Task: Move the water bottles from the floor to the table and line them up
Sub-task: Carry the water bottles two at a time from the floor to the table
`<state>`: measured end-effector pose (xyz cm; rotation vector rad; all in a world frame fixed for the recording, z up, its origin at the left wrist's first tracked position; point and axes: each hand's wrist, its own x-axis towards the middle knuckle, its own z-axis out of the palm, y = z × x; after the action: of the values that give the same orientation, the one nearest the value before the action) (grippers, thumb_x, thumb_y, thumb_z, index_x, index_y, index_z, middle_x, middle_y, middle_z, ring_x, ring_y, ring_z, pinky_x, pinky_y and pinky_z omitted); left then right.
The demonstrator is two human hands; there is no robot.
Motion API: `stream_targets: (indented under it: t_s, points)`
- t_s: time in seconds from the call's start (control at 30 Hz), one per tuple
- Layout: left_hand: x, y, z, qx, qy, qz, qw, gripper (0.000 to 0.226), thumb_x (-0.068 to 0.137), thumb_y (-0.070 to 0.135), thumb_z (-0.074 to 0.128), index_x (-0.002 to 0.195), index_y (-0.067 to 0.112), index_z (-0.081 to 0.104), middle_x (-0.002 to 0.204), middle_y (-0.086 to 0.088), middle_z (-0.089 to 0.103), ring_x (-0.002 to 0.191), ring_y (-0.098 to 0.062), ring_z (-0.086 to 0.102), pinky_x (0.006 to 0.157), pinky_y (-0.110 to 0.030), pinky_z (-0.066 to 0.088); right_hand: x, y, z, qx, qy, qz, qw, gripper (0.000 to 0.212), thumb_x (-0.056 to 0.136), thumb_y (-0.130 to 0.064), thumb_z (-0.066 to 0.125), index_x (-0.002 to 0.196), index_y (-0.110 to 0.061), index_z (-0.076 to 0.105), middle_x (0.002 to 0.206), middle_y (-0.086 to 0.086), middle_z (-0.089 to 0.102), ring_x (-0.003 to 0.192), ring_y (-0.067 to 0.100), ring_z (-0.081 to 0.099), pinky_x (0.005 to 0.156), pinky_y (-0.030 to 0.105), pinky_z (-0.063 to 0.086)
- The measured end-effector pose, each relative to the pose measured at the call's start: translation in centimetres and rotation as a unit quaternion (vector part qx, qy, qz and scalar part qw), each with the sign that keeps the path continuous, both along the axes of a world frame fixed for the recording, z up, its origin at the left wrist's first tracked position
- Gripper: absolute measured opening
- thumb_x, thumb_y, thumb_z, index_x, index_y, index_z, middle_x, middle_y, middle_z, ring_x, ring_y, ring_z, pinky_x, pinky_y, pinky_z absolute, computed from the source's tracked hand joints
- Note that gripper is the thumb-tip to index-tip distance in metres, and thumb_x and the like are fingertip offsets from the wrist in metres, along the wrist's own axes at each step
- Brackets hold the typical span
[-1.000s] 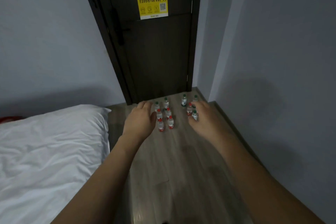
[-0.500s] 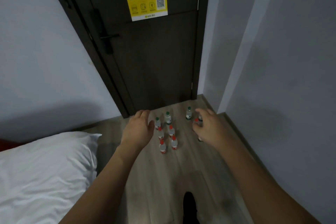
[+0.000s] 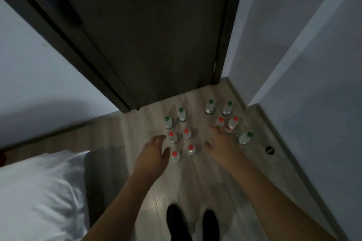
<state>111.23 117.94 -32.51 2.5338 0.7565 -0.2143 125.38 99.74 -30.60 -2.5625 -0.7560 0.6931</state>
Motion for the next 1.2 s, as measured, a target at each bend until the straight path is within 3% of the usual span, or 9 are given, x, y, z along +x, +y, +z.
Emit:
stream_targets:
  t_s: [0.2,0.33,0.47,0.6,0.73,0.83,1.03,1.2]
  points:
    - [6.4,4.2,-26.6,-0.005,0.106,-0.033,0.994,0.057,0.097,0.036,0.054,0.147,0.012,0.04,0.144,-0.01,0.047,0.126,-0.031,0.05,0.104,-0.04,0.043,4.0,5.3,-25.7,-0.07,0.054,0.03,0.996,0.049,0.093,-0.033,0.052,0.136,-0.012,0.041,0.131,0.017,0.047,0.118,0.033,0.051,0.094,0.037,0.043]
    - [7.8,5.6,-42.7,0.02,0.206,-0.029,0.978,0.063,0.09,0.057,0.054,0.138,0.018,0.039,0.121,-0.008,0.06,0.106,-0.029,0.061,0.087,-0.043,0.054,4.5,8.3,-42.4,-0.1,0.075,0.026,0.992,0.059,0.092,-0.041,0.054,0.142,-0.02,0.03,0.13,0.013,0.045,0.117,0.034,0.052,0.09,0.037,0.043]
    - [7.8,6.9,-53.7,0.029,0.213,-0.029,0.976,0.057,0.091,0.054,0.052,0.133,0.018,0.038,0.109,-0.008,0.067,0.096,-0.029,0.066,0.078,-0.037,0.053,4.2,10.4,-53.7,-0.092,0.057,0.042,0.993,0.044,0.092,-0.04,0.055,0.128,-0.02,0.037,0.113,0.01,0.059,0.104,0.03,0.059,0.08,0.035,0.046]
    - [7.9,7.6,-58.0,0.047,0.15,-0.028,0.987,0.043,0.095,0.046,0.049,0.127,0.019,0.038,0.098,-0.007,0.067,0.083,-0.027,0.065,0.062,-0.031,0.039,4.6,11.5,-58.4,-0.036,-0.006,0.004,0.999,0.026,0.096,-0.038,0.047,0.111,-0.017,0.044,0.092,0.008,0.064,0.086,0.028,0.063,0.065,0.031,0.043]
    - [7.7,7.4,-55.5,0.061,0.146,-0.043,0.987,0.044,0.096,0.043,0.049,0.131,0.017,0.04,0.101,-0.01,0.067,0.089,-0.03,0.066,0.067,-0.033,0.046,4.2,10.5,-57.1,-0.036,0.017,0.001,0.999,0.029,0.093,-0.038,0.054,0.108,-0.014,0.045,0.094,0.007,0.065,0.088,0.029,0.064,0.065,0.031,0.041]
    - [7.4,7.1,-48.3,0.059,0.117,-0.014,0.991,0.039,0.094,0.045,0.051,0.121,0.018,0.044,0.083,-0.003,0.06,0.076,-0.027,0.062,0.065,-0.033,0.049,3.5,8.1,-50.9,-0.049,-0.004,-0.019,0.999,0.033,0.09,-0.041,0.054,0.107,-0.014,0.048,0.093,0.008,0.067,0.086,0.031,0.065,0.065,0.032,0.042]
    - [8.8,6.2,-24.3,0.076,0.078,-0.024,0.994,0.034,0.088,0.042,0.055,0.114,0.02,0.049,0.081,-0.001,0.061,0.066,-0.02,0.05,0.059,-0.029,0.038,3.4,5.7,-27.4,-0.036,-0.037,-0.076,0.996,0.028,0.082,-0.042,0.061,0.092,-0.019,0.05,0.085,0.004,0.067,0.084,0.028,0.065,0.062,0.028,0.035]
    - [9.4,4.0,-2.1,0.082,0.03,-0.029,0.996,0.025,0.084,0.042,0.058,0.091,0.024,0.041,0.063,0.008,0.048,0.054,-0.01,0.045,0.047,-0.026,0.028,3.8,2.7,-4.6,0.024,-0.059,-0.119,0.991,0.035,0.08,-0.04,0.058,0.102,-0.012,0.061,0.09,0.009,0.068,0.087,0.032,0.065,0.073,0.037,0.052]
